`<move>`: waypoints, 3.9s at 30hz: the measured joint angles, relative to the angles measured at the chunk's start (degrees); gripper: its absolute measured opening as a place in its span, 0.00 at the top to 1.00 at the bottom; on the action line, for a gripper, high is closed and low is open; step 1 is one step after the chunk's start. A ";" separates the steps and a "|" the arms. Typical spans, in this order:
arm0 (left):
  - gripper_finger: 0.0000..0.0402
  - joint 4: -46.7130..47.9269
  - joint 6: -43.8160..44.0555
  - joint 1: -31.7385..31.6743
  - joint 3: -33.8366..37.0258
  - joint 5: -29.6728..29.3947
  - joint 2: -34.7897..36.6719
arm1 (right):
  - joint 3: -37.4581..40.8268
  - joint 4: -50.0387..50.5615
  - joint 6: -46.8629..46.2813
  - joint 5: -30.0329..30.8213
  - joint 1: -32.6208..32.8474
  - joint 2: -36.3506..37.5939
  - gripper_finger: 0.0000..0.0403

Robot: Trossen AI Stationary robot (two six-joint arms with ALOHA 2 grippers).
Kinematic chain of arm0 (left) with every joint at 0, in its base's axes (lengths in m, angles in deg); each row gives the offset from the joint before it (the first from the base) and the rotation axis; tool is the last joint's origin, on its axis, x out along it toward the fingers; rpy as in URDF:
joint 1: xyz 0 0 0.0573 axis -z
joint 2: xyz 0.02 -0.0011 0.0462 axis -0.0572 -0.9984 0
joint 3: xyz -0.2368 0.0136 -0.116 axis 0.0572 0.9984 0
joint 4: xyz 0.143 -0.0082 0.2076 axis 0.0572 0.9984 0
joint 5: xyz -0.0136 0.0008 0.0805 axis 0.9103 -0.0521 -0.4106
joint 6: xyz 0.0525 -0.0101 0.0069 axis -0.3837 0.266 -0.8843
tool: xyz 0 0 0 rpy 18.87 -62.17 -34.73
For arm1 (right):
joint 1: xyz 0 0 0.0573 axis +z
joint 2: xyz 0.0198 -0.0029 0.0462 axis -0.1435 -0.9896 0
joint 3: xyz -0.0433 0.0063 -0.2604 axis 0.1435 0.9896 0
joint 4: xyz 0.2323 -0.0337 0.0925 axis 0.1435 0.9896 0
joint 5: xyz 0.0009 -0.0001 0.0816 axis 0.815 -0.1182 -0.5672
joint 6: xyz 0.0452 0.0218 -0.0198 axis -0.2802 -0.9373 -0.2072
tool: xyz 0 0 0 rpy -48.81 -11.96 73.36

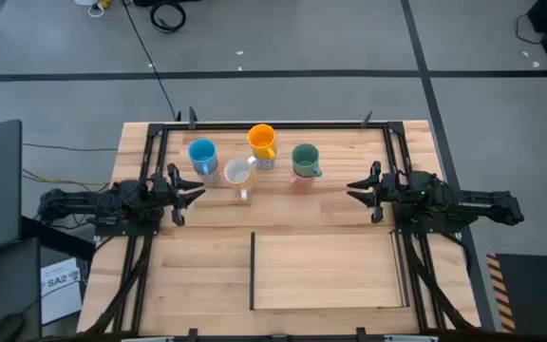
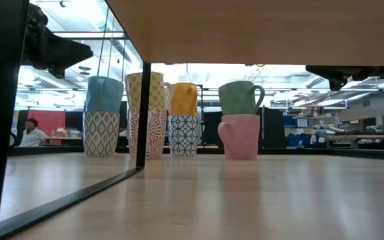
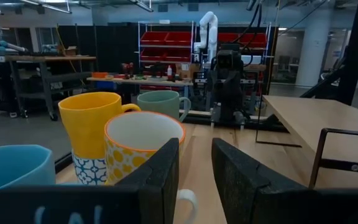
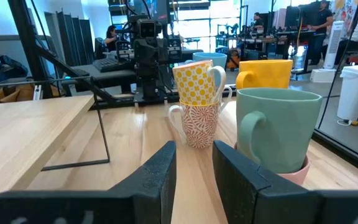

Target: Place coffee mugs

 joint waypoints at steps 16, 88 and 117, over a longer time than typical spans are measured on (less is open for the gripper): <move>0.74 -0.20 0.00 0.00 0.00 0.04 0.00 | 0.01 0.02 -0.01 -0.01 0.00 0.01 0.73; 0.74 -0.50 1.45 0.02 -0.02 0.05 0.00 | -10.30 -29.40 -8.12 16.10 0.00 -12.14 0.40; 0.74 -0.11 1.49 0.00 -0.02 0.04 0.00 | -73.40 33.14 -16.55 12.29 -17.42 -71.34 0.40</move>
